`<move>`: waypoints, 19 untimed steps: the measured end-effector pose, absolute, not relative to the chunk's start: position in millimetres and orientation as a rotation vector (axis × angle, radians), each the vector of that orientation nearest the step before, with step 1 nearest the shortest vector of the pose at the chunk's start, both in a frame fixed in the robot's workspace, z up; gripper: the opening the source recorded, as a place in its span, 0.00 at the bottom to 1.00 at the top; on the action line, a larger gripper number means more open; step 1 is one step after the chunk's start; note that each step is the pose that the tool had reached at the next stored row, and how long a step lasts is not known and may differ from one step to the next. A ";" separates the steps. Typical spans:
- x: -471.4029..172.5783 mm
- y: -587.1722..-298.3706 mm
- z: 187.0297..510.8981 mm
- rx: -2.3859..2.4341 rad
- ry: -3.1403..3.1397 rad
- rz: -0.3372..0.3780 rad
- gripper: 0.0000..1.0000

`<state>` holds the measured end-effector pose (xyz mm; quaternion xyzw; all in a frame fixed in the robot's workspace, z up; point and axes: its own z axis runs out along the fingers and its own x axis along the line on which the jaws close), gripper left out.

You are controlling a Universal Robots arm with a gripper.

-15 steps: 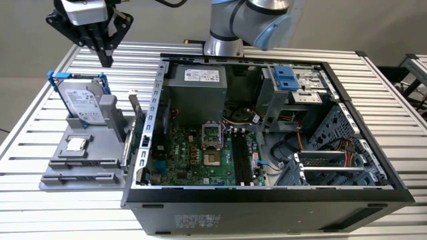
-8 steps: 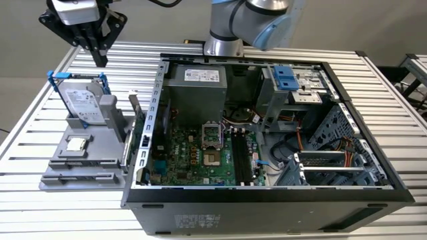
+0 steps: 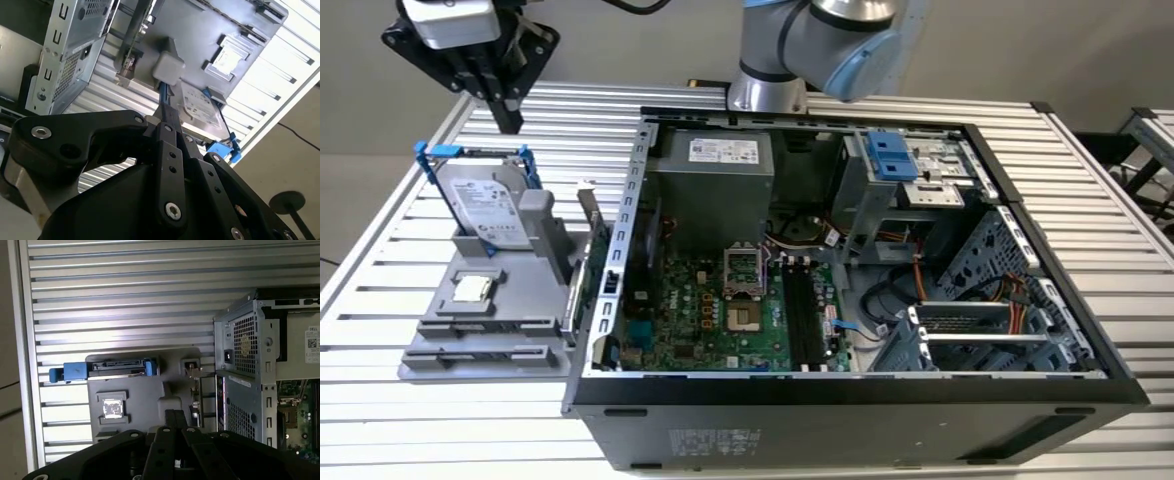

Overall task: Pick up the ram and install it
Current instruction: 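Reach for the ram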

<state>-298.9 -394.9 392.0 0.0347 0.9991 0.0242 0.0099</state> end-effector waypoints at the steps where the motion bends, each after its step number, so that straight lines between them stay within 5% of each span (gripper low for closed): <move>1: -300.6 -394.7 392.0 0.106 3.119 0.075 0.00; 19: -320.5 -385.9 391.8 -0.002 3.122 0.077 0.00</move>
